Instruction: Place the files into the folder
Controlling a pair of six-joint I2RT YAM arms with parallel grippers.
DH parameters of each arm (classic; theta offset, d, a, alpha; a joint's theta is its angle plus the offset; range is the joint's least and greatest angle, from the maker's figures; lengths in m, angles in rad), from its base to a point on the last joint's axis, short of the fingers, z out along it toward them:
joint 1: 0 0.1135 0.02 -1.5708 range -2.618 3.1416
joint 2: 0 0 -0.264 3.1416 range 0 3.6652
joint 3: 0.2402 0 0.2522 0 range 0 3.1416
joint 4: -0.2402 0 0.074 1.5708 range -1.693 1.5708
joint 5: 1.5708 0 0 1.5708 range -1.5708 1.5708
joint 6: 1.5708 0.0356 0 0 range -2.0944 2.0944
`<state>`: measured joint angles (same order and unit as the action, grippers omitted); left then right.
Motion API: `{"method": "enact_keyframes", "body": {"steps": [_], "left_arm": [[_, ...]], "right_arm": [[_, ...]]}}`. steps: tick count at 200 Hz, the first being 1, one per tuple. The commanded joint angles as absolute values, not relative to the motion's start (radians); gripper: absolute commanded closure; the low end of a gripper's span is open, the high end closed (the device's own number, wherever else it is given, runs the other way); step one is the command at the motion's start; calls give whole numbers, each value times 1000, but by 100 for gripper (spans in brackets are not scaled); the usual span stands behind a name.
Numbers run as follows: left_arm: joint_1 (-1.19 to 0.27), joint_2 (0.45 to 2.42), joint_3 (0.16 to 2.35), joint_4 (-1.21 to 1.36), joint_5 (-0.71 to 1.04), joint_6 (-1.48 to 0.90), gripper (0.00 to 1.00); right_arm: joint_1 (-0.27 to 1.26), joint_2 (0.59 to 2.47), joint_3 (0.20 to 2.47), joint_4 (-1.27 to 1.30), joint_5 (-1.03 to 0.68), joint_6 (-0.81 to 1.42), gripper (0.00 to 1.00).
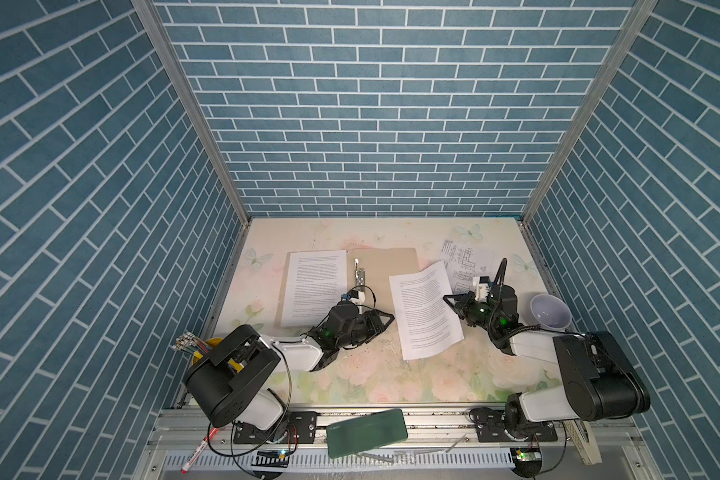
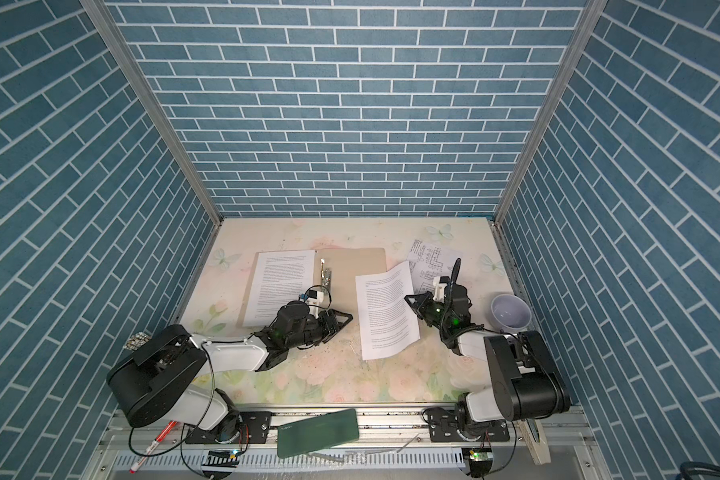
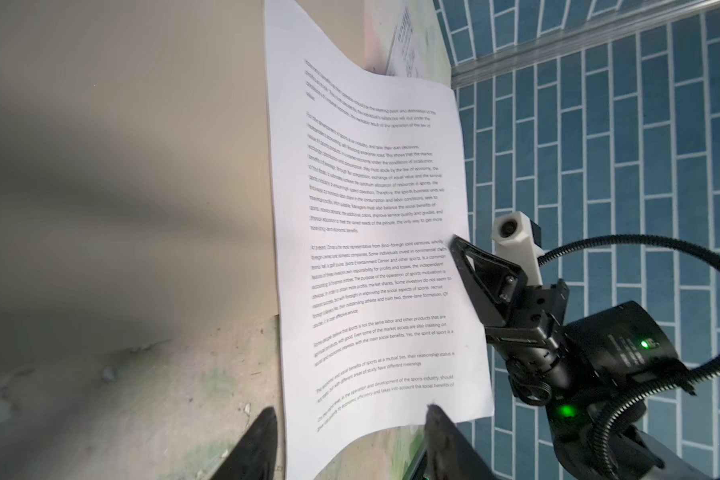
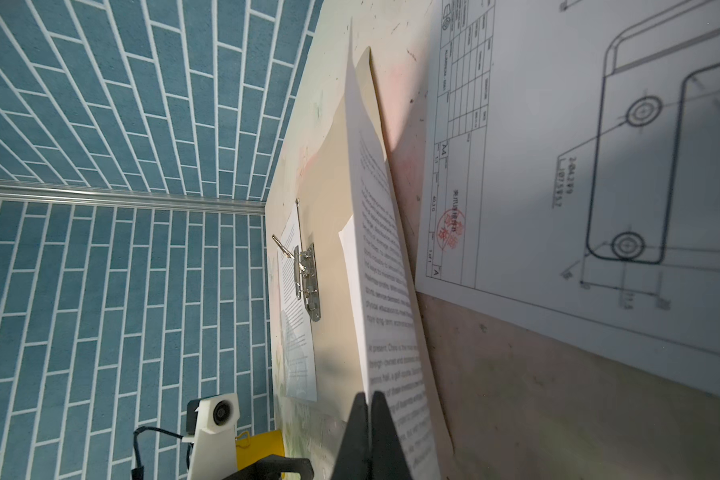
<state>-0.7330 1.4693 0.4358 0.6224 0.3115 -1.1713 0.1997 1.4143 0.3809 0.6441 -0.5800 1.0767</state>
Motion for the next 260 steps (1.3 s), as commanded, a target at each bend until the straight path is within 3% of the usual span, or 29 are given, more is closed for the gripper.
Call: {"method": "enact_keyframes", "body": {"steps": [1,42,94,145,197,231,260], "left_arm": [[-714,1415,478,439,278,-1074,27],[-709,1265,526,111,133,-940,1],[-683,1121,563,-93,-33,-805,0],[-590,1142,565,-100,-1,-751,0],[-508,1154,506,64,92,-771,0],[-500,1144,501,53,66,-756,0],[-496,1122,483,61,20,-746,0]], "right_arm": [[196,1351,458,531,-533,1017,100],[231,1275,575,353,-490,973,100],[355,1324,797,207,-409,931,100],[502,1583,1091,184,-418,925,100],[583,1791,1421,115,-484,940,100],[572,1765,1467,88,-453,926,100],[537,1720,1334,119,-381,926,100]]}}
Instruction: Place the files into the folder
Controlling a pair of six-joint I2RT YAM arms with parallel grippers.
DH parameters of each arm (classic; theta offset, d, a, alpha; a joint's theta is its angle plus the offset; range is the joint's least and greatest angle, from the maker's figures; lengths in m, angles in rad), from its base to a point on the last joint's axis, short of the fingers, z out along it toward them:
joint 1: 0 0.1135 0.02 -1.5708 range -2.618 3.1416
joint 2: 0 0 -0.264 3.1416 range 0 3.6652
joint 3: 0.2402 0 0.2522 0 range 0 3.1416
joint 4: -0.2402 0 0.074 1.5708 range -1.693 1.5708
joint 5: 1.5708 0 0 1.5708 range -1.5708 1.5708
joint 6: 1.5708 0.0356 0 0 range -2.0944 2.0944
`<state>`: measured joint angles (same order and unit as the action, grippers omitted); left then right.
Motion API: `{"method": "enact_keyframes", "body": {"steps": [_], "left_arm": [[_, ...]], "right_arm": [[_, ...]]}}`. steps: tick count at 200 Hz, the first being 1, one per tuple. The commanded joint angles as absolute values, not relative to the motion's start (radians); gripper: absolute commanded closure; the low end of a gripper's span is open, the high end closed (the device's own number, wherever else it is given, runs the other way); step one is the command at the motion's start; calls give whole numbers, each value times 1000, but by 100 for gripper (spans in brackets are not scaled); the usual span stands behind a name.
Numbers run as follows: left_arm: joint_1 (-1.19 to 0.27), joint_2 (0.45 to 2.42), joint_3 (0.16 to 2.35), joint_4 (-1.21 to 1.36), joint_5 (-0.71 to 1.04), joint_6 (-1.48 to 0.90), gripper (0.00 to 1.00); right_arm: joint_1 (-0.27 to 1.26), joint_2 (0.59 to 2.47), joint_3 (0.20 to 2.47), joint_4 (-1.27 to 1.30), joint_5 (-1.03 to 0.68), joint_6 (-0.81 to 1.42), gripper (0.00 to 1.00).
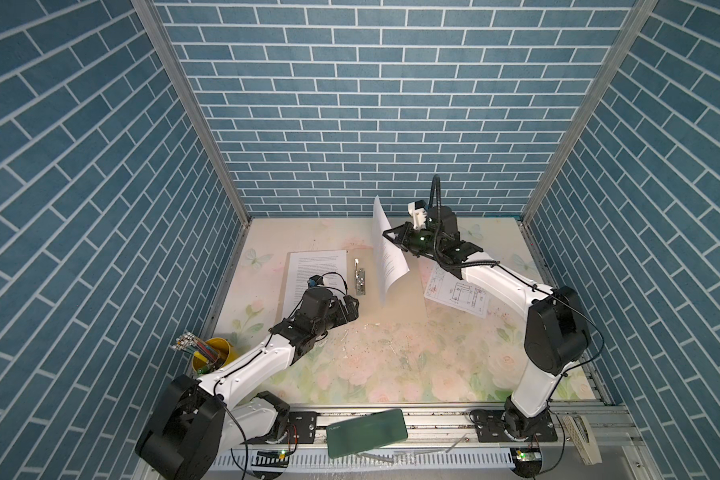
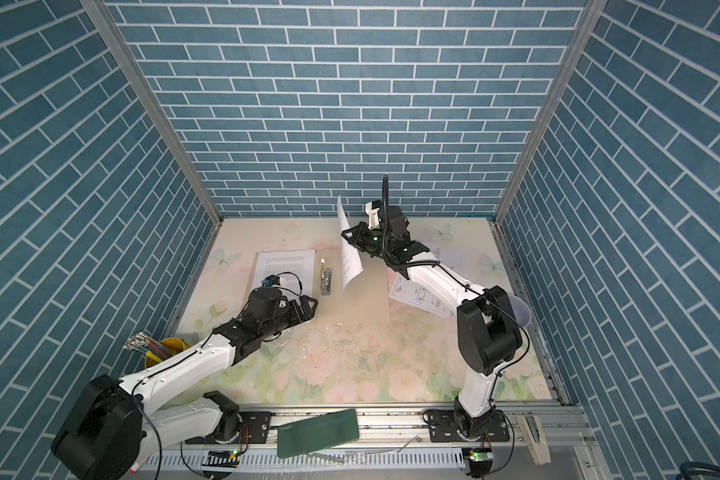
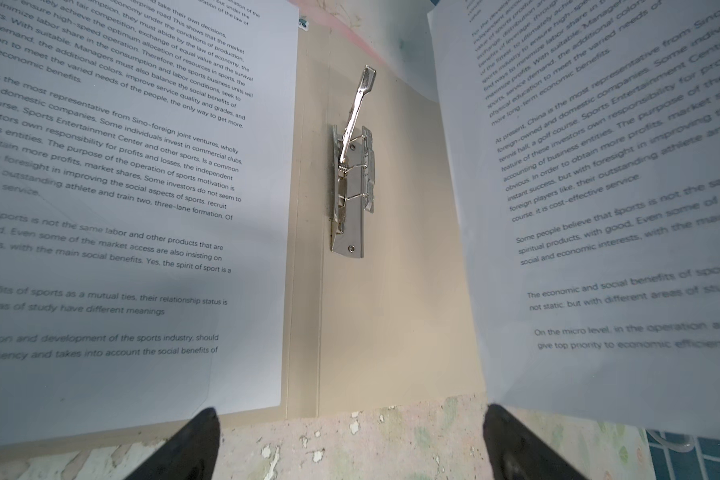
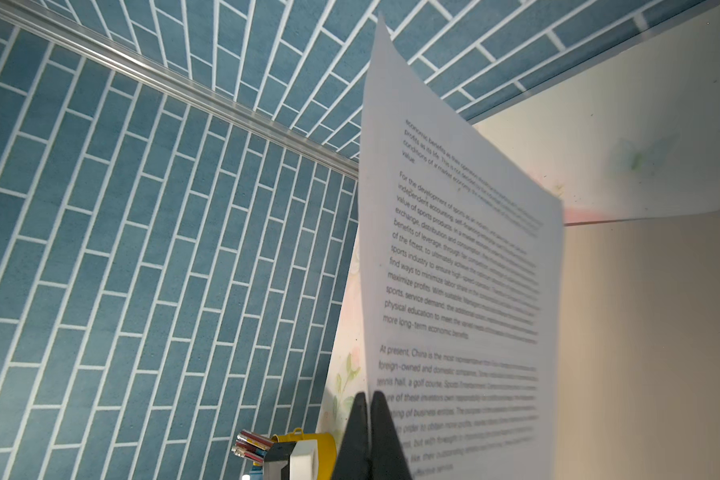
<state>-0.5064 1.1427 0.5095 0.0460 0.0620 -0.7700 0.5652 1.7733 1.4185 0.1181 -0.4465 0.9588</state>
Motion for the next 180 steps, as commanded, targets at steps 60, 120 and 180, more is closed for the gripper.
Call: {"method": "enact_keyframes", "body": {"steps": [60,120,180], "left_arm": [[-494,1165,511,-26,-23,-743,0],[-494,1181,487,42,23,-757,0],[-494,1183,468,72,44,-761,0]], "right_arm": [[490,1739,1024,243,-217,912,100],[480,1824,970,299,-203,931,100],[479,1887,970,350,-222,1004,100]]}}
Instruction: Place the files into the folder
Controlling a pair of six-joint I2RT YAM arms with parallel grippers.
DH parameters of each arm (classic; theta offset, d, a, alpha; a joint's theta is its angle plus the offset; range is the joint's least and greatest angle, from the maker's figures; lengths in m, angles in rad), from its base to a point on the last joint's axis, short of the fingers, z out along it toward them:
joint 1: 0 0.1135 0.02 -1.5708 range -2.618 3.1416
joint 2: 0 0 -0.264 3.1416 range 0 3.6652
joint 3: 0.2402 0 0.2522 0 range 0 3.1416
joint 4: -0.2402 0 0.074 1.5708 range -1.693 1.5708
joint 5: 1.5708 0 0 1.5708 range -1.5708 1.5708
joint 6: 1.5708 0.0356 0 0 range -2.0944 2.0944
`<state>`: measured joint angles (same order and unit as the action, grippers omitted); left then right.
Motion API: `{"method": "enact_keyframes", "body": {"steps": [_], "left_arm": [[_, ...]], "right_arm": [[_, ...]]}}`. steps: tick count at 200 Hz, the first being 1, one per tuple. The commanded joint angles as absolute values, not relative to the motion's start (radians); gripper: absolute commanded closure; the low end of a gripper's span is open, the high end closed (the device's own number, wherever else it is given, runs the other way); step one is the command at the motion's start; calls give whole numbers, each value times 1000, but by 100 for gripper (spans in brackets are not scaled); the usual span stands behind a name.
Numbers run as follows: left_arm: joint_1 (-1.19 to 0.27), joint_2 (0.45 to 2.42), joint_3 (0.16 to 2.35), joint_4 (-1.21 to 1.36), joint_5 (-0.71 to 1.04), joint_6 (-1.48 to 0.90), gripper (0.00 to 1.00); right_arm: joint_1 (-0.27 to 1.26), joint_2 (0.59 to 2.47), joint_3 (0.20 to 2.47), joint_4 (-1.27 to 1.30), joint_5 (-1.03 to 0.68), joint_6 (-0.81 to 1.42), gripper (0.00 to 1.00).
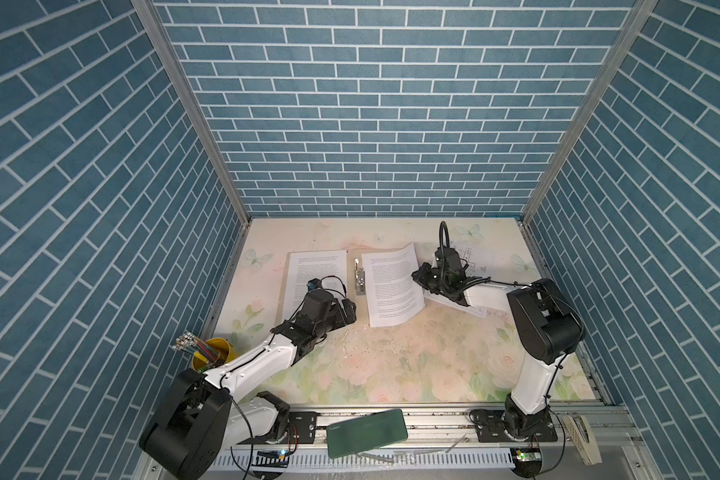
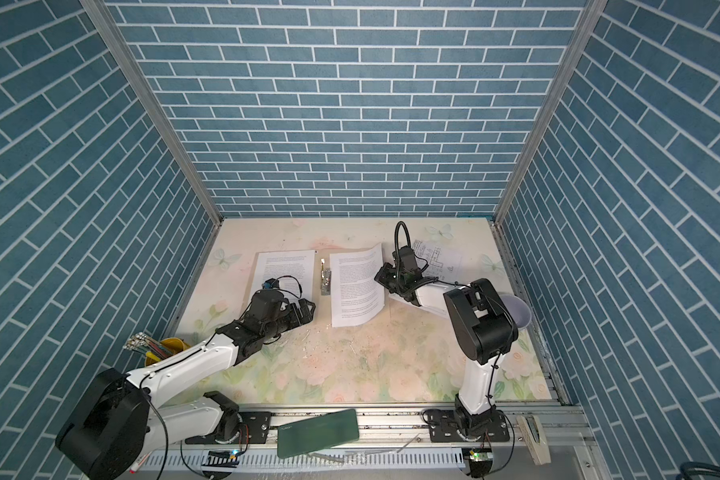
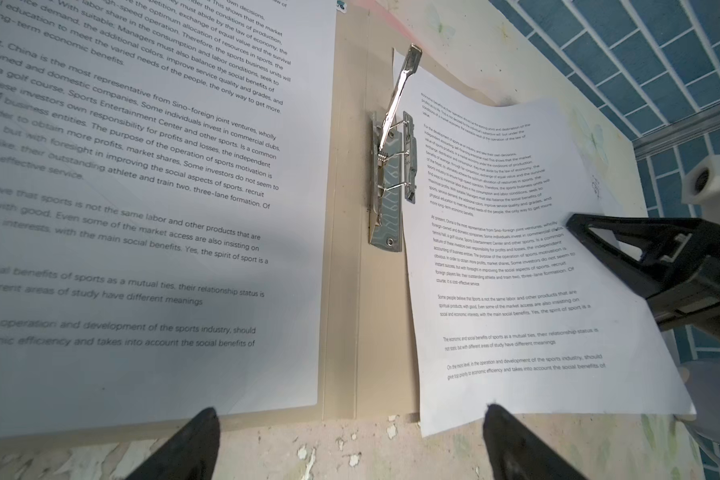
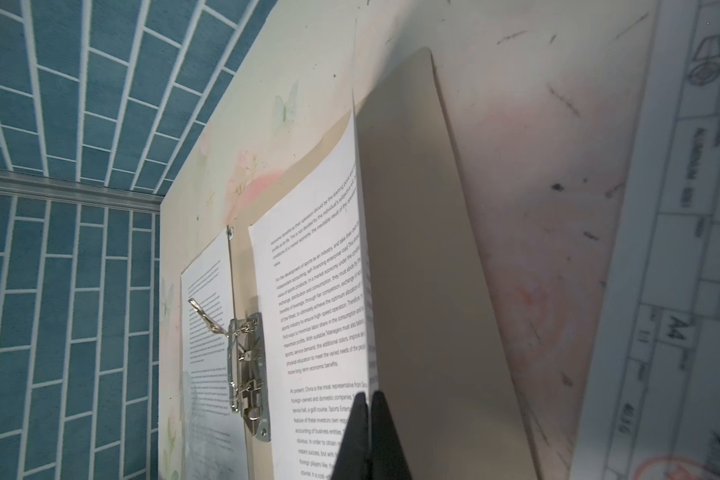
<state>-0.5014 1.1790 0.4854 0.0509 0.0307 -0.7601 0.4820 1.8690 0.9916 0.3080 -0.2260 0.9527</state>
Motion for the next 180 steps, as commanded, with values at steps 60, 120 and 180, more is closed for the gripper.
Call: {"method": "enact_keyframes", "body": {"steps": [60,120,180], "left_arm": [[-494,1226,465,108,88,-771,0],[-494,1237,427,167,104,-815,1],[-497,1298,422,329,216,-918,1]], "right_arm": [[453,1905,1022,344,-297,1014,100],[435,1758,1054,221,-301,974,100],[528,1776,1268,164,-324,1011,100]]}}
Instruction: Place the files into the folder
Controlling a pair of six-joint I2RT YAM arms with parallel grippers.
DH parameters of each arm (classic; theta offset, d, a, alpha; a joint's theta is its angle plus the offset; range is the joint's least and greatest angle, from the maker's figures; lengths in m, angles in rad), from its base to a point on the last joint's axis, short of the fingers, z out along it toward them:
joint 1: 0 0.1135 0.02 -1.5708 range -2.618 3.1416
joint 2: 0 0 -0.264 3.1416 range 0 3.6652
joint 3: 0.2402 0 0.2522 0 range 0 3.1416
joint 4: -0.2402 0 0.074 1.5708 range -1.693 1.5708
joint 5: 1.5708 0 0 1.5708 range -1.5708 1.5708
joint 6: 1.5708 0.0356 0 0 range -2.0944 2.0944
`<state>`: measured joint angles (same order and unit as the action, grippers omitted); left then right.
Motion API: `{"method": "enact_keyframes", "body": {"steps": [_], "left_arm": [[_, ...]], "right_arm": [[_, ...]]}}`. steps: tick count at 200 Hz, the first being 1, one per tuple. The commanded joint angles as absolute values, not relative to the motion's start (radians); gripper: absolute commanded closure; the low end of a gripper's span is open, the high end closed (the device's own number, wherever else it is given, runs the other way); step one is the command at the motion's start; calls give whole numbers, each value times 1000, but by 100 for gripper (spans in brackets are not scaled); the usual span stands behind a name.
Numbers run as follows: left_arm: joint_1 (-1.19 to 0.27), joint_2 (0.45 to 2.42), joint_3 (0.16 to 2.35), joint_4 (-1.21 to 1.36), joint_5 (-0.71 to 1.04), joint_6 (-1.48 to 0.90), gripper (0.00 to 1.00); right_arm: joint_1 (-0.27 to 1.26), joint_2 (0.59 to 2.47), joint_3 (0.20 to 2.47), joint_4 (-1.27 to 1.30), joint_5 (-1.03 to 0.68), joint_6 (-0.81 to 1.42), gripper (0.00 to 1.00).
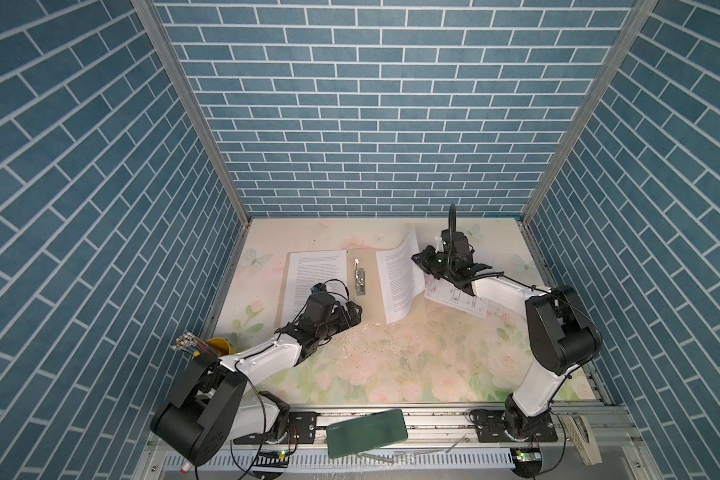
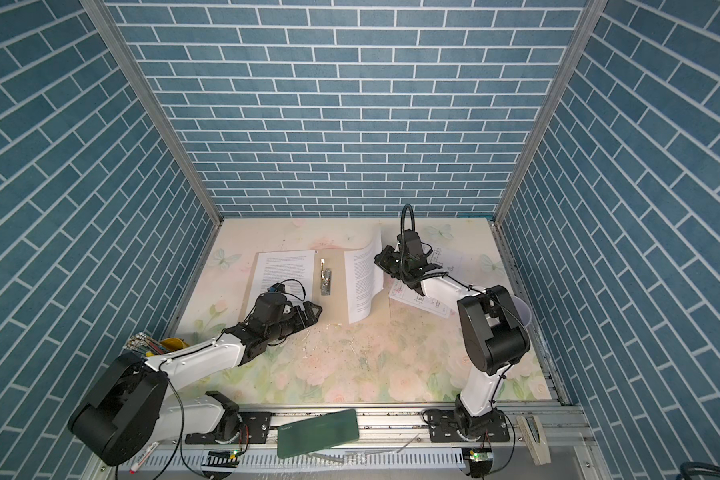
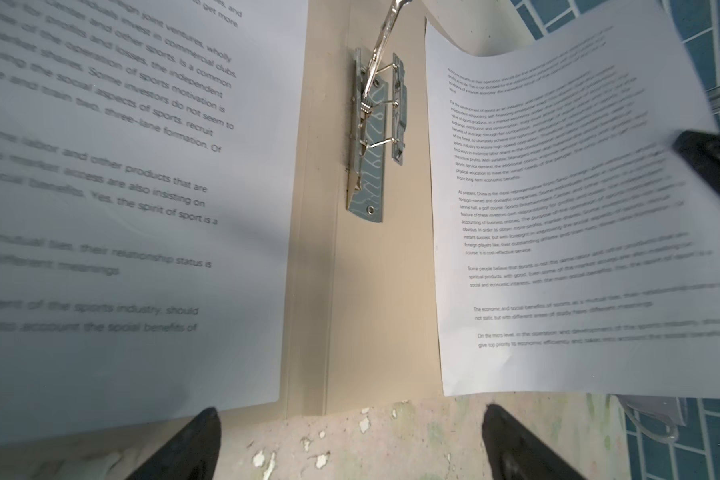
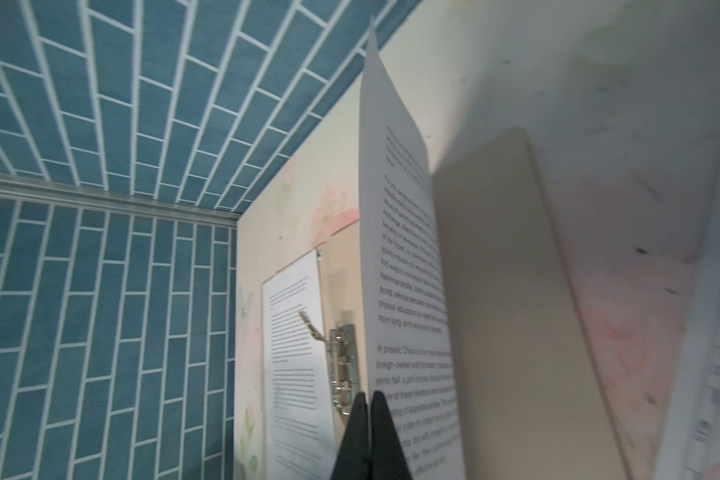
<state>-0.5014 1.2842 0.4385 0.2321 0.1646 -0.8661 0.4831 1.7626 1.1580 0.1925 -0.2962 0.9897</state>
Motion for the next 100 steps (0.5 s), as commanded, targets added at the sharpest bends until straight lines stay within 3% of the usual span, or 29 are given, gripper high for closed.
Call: {"method": "enact_keyframes", "body": {"steps": [1,100], "left_arm": [[-497,1298,421,330,217,-920,1],[-488,1080,361,223,72,-922,0]], "right_arm": [[531,1777,1272,164,-324,1012,100],[621,1911,1530,178,-367,1082,100]]}}
